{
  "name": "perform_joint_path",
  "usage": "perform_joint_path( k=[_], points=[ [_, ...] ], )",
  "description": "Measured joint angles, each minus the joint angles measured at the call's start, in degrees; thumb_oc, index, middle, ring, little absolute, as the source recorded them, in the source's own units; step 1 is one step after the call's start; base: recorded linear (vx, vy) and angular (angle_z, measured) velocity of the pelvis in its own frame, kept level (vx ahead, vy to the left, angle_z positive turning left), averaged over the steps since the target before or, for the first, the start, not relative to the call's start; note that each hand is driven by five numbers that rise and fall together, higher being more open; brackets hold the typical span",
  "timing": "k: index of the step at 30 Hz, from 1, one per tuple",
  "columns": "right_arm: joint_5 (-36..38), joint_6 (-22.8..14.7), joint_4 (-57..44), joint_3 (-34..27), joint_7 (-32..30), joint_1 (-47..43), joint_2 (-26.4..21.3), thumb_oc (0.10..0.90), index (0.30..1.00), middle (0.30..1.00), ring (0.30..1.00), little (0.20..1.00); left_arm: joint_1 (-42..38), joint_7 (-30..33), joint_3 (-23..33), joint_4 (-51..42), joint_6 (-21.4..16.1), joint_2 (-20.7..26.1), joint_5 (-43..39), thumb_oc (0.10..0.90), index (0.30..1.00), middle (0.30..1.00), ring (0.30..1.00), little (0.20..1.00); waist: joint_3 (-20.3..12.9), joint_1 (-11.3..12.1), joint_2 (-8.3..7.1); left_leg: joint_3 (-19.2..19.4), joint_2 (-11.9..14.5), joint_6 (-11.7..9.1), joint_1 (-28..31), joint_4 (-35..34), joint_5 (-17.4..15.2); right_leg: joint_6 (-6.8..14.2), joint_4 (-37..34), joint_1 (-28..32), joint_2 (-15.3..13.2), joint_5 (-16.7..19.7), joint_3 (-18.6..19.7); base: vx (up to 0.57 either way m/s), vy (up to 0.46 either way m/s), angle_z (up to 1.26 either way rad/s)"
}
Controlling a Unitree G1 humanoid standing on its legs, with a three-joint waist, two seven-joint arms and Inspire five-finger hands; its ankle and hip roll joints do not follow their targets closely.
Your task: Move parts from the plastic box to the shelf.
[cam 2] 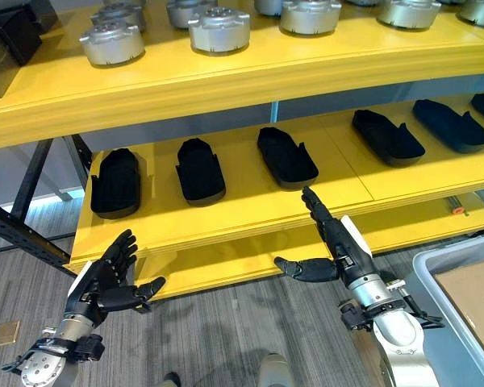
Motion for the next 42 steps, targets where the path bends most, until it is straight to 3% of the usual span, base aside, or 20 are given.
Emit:
perform_joint_path(
  k=[4,10,12,13,14,15,17,18,19,21,23,26,27,28,30,32,37,42],
  points=[
    [0.1,-0.3,0.0,5.1,0.0,1.3,-1.7,0.900,1.000,1.000,1.000,1.000,3.4,-0.2,-3.0,0.0,0.0,-3.5,-6.3,0.900,1.000,1.000,1.000,1.000,-2.7,-0.4,0.37,-0.2,1.7,0.0,4.6,-5.0,2.3,-1.3,-0.8,2.9,2.0,-0.7,-1.0,-0.06,-0.206,0.05],
    [2.3,-1.3,-0.2,7.9,0.9,1.8,-3.7,0.900,1.000,1.000,1.000,1.000,6.2,-0.2,-3.1,0.0,-0.3,-3.2,-10.3,0.900,1.000,1.000,1.000,1.000,-4.1,2.2,0.80,-2.0,6.1,3.0,4.3,-6.8,6.0,-5.0,3.0,1.3,7.5,-2.9,-3.3,-0.08,-0.220,0.03],
    [2.5,-1.6,-0.3,7.8,0.8,2.6,-4.8,0.900,1.000,1.000,1.000,1.000,6.3,-0.3,-4.3,1.6,-0.3,-3.2,-10.3,0.900,1.000,1.000,1.000,1.000,-4.1,2.5,0.67,-4.7,7.1,5.4,2.9,-7.5,12.1,-7.3,3.4,1.5,7.8,-3.4,-5.6,-0.10,-0.128,0.50],
    [2.6,-1.6,-0.3,7.7,0.6,2.6,-5.2,0.900,1.000,1.000,1.000,1.000,6.4,-0.2,-4.9,1.8,-0.3,-3.2,-10.4,0.900,1.000,1.000,1.000,1.000,-4.2,2.9,1.01,-4.8,7.2,6.1,2.3,-8.1,13.6,-7.9,3.5,1.6,8.0,-3.4,-6.3,-0.10,-0.119,0.61],
    [2.9,-1.7,-0.3,7.8,0.5,2.6,-5.7,0.900,1.000,1.000,1.000,1.000,6.4,-0.4,-5.6,2.0,-0.3,-3.0,-10.3,0.900,1.000,1.000,1.000,1.000,-4.1,3.0,1.34,-4.3,7.2,6.6,2.0,-8.4,15.7,-8.7,3.6,1.5,8.0,-3.4,-7.3,-0.09,-0.104,0.55],
    [3.2,-1.7,-0.2,7.8,0.3,2.7,-6.0,0.900,1.000,1.000,1.000,1.000,6.3,-1.1,-6.1,2.8,-0.3,-3.2,-10.3,0.900,1.000,1.000,1.000,1.000,-3.6,3.2,0.91,-3.5,6.4,5.5,1.2,-8.3,17.0,-9.1,3.4,1.5,7.2,-3.5,-8.2,-0.10,-0.080,0.43],
    [3.3,-1.8,-0.3,7.9,0.5,2.9,-6.1,0.900,1.000,1.000,1.000,1.000,6.6,-1.4,-6.4,3.3,-0.3,-3.2,-10.3,0.900,1.000,1.000,1.000,1.000,-3.6,3.7,0.78,-4.1,2.7,5.6,1.8,-6.3,13.7,-10.3,2.3,1.6,6.3,-3.2,-8.1,-0.12,-0.085,0.19],
    [3.4,-1.8,-0.3,7.8,0.5,3.5,-6.1,0.900,1.000,1.000,1.000,1.000,6.2,-1.4,-6.4,3.6,-0.3,-3.2,-10.4,0.900,1.000,1.000,1.000,1.000,-3.6,3.8,0.50,-4.0,0.2,4.9,1.2,-4.2,9.3,-10.4,0.4,1.9,5.5,-2.8,-8.3,-0.13,-0.079,0.15],
    [3.4,-1.8,-0.3,7.7,0.5,4.0,-6.1,0.900,1.000,1.000,1.000,1.000,5.4,-1.4,-6.4,3.7,-0.5,-3.0,-10.4,0.900,1.000,1.000,1.000,1.000,-3.4,3.7,-0.26,-3.6,-2.5,5.9,1.3,-0.7,6.3,-10.9,-1.4,1.8,4.5,-1.0,-8.8,-0.14,-0.080,0.19],
    [3.4,-1.8,-0.4,7.4,0.6,5.6,-5.5,0.900,1.000,1.000,1.000,1.000,4.2,-1.4,-6.8,3.9,-0.4,-3.1,-10.4,0.900,1.000,1.000,1.000,1.000,-3.4,2.8,-1.24,-1.7,-4.8,6.9,1.5,3.2,1.8,-10.6,-4.4,3.1,3.0,1.4,-10.8,-0.05,0.027,0.36],
    [5.1,-1.8,-0.4,7.0,0.7,6.8,-4.7,0.900,1.000,1.000,1.000,1.000,3.0,-2.5,-7.3,3.7,-0.4,-3.1,-10.4,0.900,1.000,1.000,1.000,1.000,-3.3,1.2,-1.82,-1.4,-6.7,7.1,3.7,1.3,-0.7,-9.6,-6.1,3.3,2.7,2.2,-11.4,-0.01,0.052,0.50],
    [6.5,-1.7,-0.5,6.8,0.7,6.8,-3.6,0.900,1.000,1.000,1.000,1.000,2.1,-2.6,-7.9,3.7,-0.4,-3.2,-10.4,0.900,1.000,1.000,1.000,1.000,-3.7,0.7,-0.84,-0.7,-7.2,7.9,5.3,-2.9,-2.8,-8.4,-6.3,2.5,2.6,3.0,-11.8,0.03,0.200,0.15],
    [6.8,-1.7,-0.4,7.0,0.8,7.0,-3.4,0.900,1.000,1.000,1.000,1.000,2.0,-2.6,-8.0,3.8,-0.4,-3.1,-10.5,0.900,1.000,1.000,1.000,1.000,-3.7,0.7,-1.11,0.0,-7.7,6.7,5.5,-4.5,-2.6,-7.5,-6.7,2.4,1.9,3.5,-11.8,0.02,0.175,0.27],
    [6.8,-1.7,-0.1,6.6,0.5,8.6,-2.4,0.900,1.000,1.000,1.000,1.000,1.8,-2.7,-9.1,4.4,-0.3,-3.1,-11.9,0.900,1.000,1.000,1.000,1.000,-4.8,0.1,-0.28,-0.3,-8.3,6.7,5.5,-8.0,-2.1,-5.1,-10.6,3.3,1.5,5.0,-12.6,0.01,0.158,0.33],
    [6.8,-1.6,0.6,6.6,0.5,8.7,-1.5,0.900,1.000,1.000,1.000,1.000,1.7,-2.6,-9.5,4.4,-0.3,-3.0,-12.3,0.900,1.000,1.000,1.000,1.000,-5.0,-0.3,0.13,-0.5,-9.1,6.8,5.8,-10.7,-0.5,-3.8,-13.6,3.9,1.3,6.4,-12.3,0.01,0.183,0.29],
    [6.8,-1.6,2.1,6.8,0.3,8.6,-0.6,0.900,1.000,1.000,1.000,1.000,1.8,-2.5,-9.7,4.7,-0.2,-3.0,-12.3,0.900,1.000,1.000,1.000,1.000,-5.2,-0.2,0.28,-0.2,-9.7,6.2,6.7,-12.6,2.2,-3.6,-15.3,4.8,1.0,8.7,-12.0,0.01,0.149,0.06],
    [6.8,-0.8,6.4,8.1,-1.9,8.5,1.1,0.900,1.000,1.000,1.000,1.000,1.6,-1.6,-9.7,5.4,-0.2,-3.2,-11.2,0.900,1.000,1.000,1.000,1.000,-7.4,-0.1,0.37,0.1,-11.1,6.4,7.8,-14.6,3.0,-2.8,-18.3,5.9,0.0,11.3,-11.8,-0.02,0.121,0.00],
    [6.8,0.5,7.8,12.5,-3.6,7.0,2.5,0.900,1.000,1.000,1.000,1.000,-0.8,0.4,-9.8,9.0,-0.3,-3.3,-9.9,0.900,1.000,1.000,1.000,1.000,-7.3,0.4,-0.10,1.9,-11.8,6.3,9.4,-15.5,3.3,-2.3,-21.7,7.8,0.2,13.6,-10.4,0.00,0.087,-0.15]
  ],
)
